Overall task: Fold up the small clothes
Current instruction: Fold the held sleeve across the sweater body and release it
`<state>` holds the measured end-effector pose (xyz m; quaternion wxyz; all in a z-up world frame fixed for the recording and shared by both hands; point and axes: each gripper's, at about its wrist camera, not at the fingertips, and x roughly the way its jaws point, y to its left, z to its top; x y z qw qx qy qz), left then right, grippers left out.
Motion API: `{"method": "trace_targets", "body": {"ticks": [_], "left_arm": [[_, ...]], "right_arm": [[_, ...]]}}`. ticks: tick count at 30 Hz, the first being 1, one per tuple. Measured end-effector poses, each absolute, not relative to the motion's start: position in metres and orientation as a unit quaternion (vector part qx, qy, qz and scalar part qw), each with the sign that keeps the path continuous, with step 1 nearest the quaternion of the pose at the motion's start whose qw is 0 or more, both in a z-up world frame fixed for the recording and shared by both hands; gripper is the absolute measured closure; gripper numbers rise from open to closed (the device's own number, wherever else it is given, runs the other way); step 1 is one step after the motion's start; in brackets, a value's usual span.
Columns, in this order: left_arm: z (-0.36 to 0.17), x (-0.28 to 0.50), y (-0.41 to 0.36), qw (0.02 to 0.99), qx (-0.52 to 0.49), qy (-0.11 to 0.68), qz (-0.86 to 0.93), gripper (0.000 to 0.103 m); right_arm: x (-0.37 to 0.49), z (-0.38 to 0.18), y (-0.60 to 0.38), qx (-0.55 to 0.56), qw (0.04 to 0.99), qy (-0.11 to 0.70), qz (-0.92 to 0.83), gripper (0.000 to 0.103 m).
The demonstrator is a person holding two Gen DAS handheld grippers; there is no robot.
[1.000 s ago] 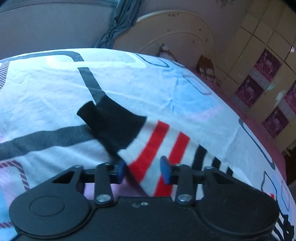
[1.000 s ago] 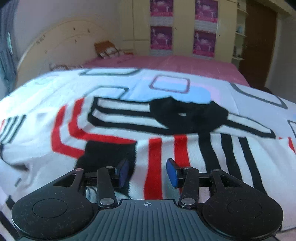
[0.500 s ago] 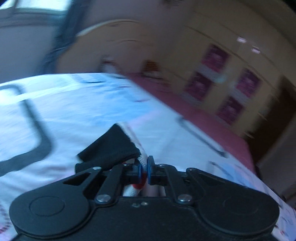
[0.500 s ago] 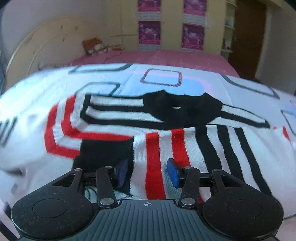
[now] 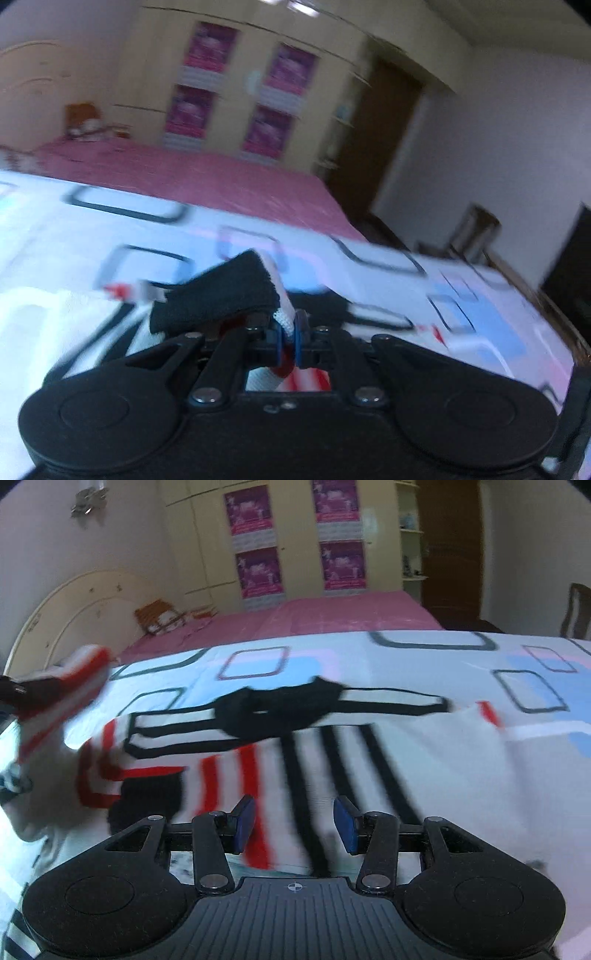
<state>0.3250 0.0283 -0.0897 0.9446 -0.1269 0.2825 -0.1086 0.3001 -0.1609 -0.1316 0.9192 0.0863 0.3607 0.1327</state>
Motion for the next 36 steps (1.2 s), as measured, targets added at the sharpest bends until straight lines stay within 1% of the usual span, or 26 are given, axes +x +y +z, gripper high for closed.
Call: {"method": "trace_targets", "body": {"ticks": [3, 4, 5, 6, 7, 9, 10, 11, 13, 14, 15, 16, 21, 28, 29, 31, 33, 34, 35, 36], "left_arm": [[-0.112, 0.336, -0.021, 0.936, -0.085, 0.311, -0.138, 0.097], [-0.121, 0.339, -0.033, 0.932, -0.071, 0.323, -0.145, 0.095], [-0.13, 0.342, -0.043, 0.926, -0.057, 0.339, -0.154, 0.089], [-0.139, 0.345, -0.05, 0.92, -0.045, 0.355, -0.158, 0.087], [-0.147, 0.347, -0.057, 0.915, -0.033, 0.368, -0.161, 0.08], [-0.155, 0.342, -0.063, 0.91, -0.007, 0.381, -0.162, 0.073], [-0.156, 0.34, -0.066, 0.91, 0.006, 0.383, -0.159, 0.062], [-0.154, 0.333, -0.065, 0.912, 0.014, 0.38, -0.154, 0.048], [-0.149, 0.321, -0.054, 0.922, 0.019, 0.361, -0.135, 0.039], [-0.145, 0.317, -0.047, 0.926, 0.021, 0.355, -0.125, 0.038], [-0.143, 0.311, -0.04, 0.928, 0.024, 0.353, -0.115, 0.038], [-0.141, 0.305, -0.032, 0.931, 0.028, 0.35, -0.101, 0.038], [-0.139, 0.284, 0.016, 0.939, 0.056, 0.338, -0.007, 0.036], [-0.159, 0.271, 0.07, 0.925, 0.065, 0.363, 0.098, 0.036], [-0.162, 0.274, 0.073, 0.923, 0.065, 0.365, 0.103, 0.037], [-0.165, 0.283, 0.076, 0.924, 0.057, 0.362, 0.109, 0.037], [-0.167, 0.294, 0.076, 0.925, 0.058, 0.357, 0.114, 0.038], [-0.169, 0.3, 0.077, 0.926, 0.062, 0.355, 0.116, 0.045], [-0.169, 0.304, 0.077, 0.926, 0.065, 0.353, 0.118, 0.058], [-0.169, 0.306, 0.079, 0.928, 0.061, 0.351, 0.112, 0.063]], "right_arm": [[0.295, -0.131, -0.191, 0.086, 0.922, 0.359, 0.118, 0.056], [0.294, -0.131, -0.199, 0.086, 0.921, 0.361, 0.116, 0.056], [0.293, -0.131, -0.208, 0.089, 0.921, 0.362, 0.113, 0.056], [0.292, -0.131, -0.216, 0.094, 0.92, 0.363, 0.111, 0.056], [0.291, -0.131, -0.223, 0.098, 0.92, 0.364, 0.109, 0.056], [0.29, -0.131, -0.233, 0.112, 0.917, 0.366, 0.111, 0.056], [0.289, -0.13, -0.236, 0.117, 0.916, 0.365, 0.114, 0.056], [0.288, -0.129, -0.238, 0.119, 0.916, 0.364, 0.119, 0.056], [0.289, -0.125, -0.235, 0.118, 0.916, 0.36, 0.134, 0.053], [0.29, -0.124, -0.231, 0.118, 0.915, 0.358, 0.143, 0.049], [0.291, -0.123, -0.226, 0.12, 0.915, 0.355, 0.152, 0.034], [0.291, -0.121, -0.221, 0.12, 0.915, 0.35, 0.162, 0.027], [0.294, -0.116, -0.178, 0.09, 0.91, 0.341, 0.218, 0.027], [0.306, -0.13, -0.121, -0.009, 0.917, 0.334, 0.219, 0.028], [0.307, -0.132, -0.116, -0.019, 0.917, 0.332, 0.218, 0.032], [0.315, -0.138, -0.112, -0.021, 0.914, 0.341, 0.219, 0.061], [0.322, -0.141, -0.111, -0.01, 0.913, 0.35, 0.211, 0.068], [0.325, -0.141, -0.112, -0.003, 0.912, 0.352, 0.208, 0.075], [0.327, -0.14, -0.114, 0.004, 0.912, 0.353, 0.207, 0.084], [0.328, -0.137, -0.117, 0.011, 0.913, 0.352, 0.204, 0.098]]}}
